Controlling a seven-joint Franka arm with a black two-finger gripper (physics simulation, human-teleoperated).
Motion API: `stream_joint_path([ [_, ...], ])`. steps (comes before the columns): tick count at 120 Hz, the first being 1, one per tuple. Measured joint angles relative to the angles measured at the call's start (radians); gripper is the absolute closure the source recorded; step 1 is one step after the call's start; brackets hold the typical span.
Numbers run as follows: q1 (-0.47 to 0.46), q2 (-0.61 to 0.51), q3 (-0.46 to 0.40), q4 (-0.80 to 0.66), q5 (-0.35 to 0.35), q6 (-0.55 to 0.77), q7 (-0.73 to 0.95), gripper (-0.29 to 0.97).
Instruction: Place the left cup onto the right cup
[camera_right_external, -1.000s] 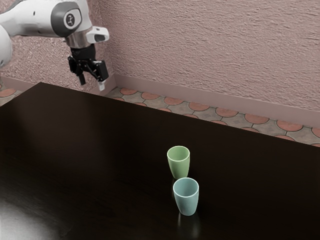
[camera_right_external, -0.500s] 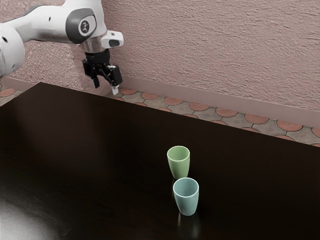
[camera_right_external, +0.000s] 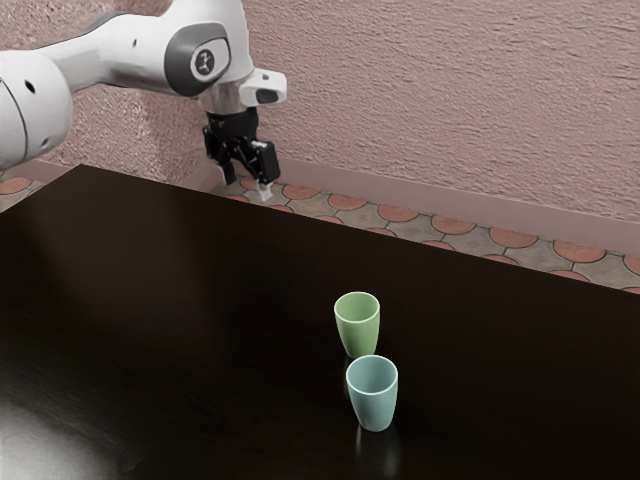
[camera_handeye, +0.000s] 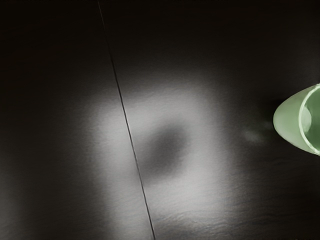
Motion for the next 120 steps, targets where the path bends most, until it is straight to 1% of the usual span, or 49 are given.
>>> stream_joint_path([
  [22, -0.029, -0.021, 0.0, -0.035, 0.0, 0.003, -0.001, 0.02],
  [80, -0.122, -0.042, 0.0, -0.132, 0.001, 0.071, -0.007, 0.02],
  [120, -0.158, -0.042, 0.0, -0.155, -0.004, 0.09, -0.093, 0.02],
])
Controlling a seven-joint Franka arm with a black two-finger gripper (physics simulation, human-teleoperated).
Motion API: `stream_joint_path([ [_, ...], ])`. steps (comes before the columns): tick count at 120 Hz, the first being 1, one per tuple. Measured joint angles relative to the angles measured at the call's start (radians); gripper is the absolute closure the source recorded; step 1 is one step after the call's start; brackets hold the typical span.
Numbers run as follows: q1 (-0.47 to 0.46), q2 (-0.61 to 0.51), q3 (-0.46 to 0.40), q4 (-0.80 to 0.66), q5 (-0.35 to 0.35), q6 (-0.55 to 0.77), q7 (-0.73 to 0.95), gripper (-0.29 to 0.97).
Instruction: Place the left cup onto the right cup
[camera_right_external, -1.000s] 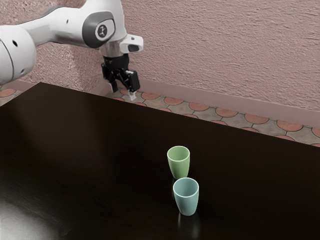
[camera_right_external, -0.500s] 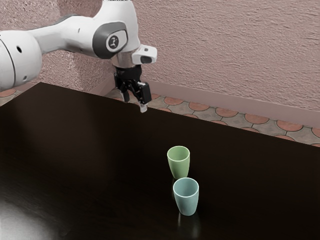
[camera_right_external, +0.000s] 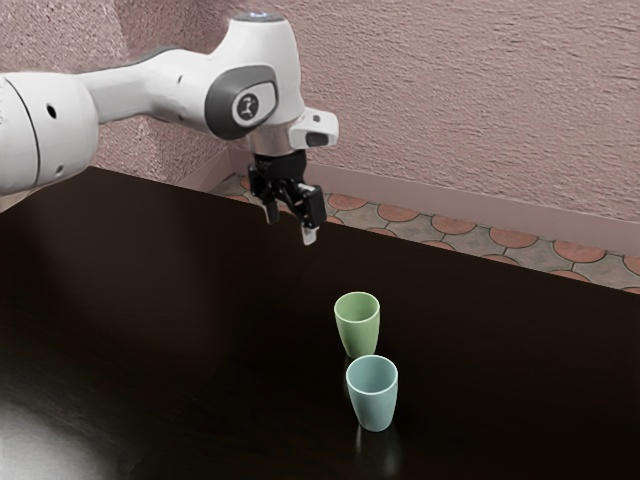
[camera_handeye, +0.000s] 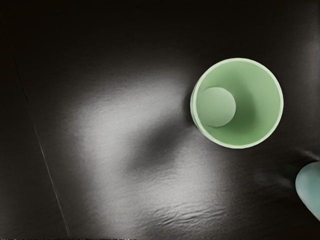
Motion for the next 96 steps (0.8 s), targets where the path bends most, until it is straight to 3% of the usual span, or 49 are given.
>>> stream_joint_path([
  [96, -0.028, 0.074, -0.001, -0.027, -0.026, 0.013, -0.197, 0.02],
])
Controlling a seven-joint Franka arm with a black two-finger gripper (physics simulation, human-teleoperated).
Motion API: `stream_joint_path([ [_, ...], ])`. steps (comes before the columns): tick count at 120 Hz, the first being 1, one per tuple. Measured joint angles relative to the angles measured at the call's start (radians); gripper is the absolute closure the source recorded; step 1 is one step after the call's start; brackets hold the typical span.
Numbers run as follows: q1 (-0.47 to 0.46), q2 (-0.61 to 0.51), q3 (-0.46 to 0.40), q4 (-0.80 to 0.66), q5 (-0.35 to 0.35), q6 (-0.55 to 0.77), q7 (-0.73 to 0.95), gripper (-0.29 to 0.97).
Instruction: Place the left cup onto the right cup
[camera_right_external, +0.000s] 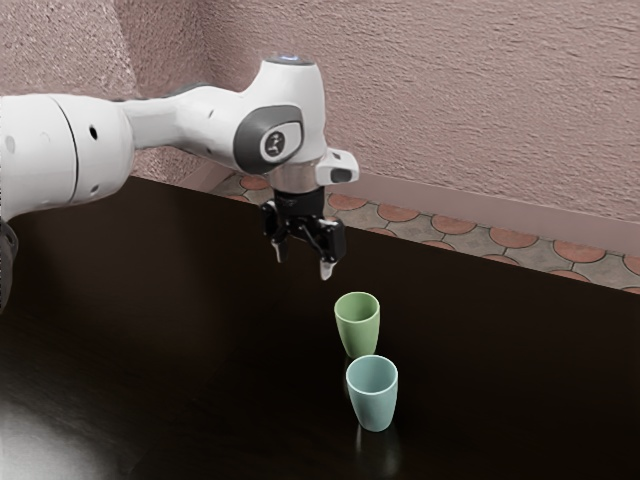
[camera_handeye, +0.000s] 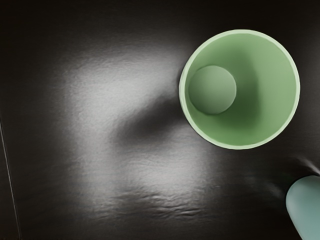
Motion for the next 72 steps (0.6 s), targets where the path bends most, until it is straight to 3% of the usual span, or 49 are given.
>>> stream_joint_path([
  [72, -0.005, 0.063, -0.002, 0.005, -0.019, 0.056, -0.047, 0.02],
])
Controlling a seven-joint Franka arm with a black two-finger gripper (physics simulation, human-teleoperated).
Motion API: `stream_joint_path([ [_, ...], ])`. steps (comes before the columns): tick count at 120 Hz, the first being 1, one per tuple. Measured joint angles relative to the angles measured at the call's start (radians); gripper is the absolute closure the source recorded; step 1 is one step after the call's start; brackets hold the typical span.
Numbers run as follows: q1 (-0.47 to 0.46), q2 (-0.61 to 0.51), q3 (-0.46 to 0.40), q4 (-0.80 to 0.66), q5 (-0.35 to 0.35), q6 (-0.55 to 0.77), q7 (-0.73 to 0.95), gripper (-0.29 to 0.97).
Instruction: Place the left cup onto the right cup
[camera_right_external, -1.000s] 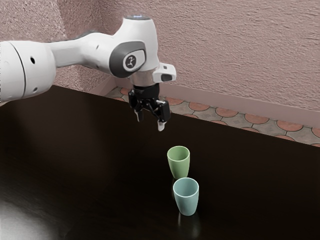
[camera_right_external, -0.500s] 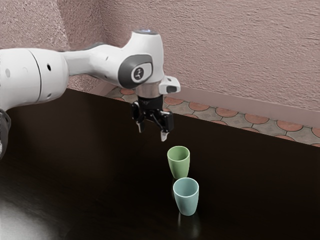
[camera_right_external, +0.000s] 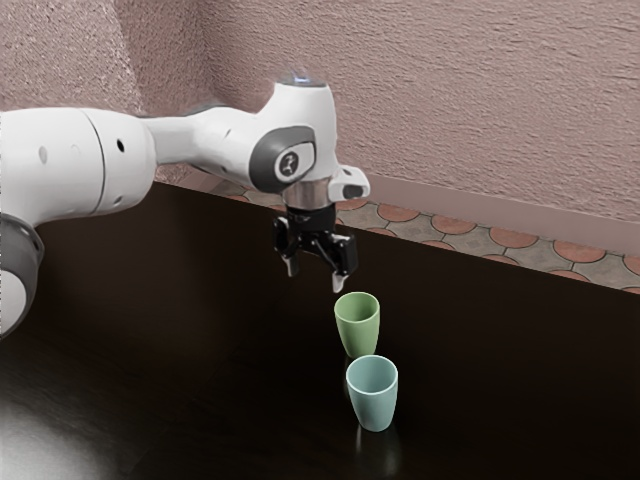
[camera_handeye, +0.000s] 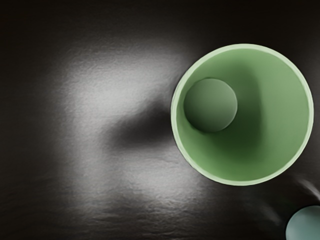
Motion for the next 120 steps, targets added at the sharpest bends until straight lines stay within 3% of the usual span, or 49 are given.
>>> stream_joint_path([
  [120, 0.011, 0.127, -0.011, 0.073, -0.011, 0.025, -0.022, 0.02],
])
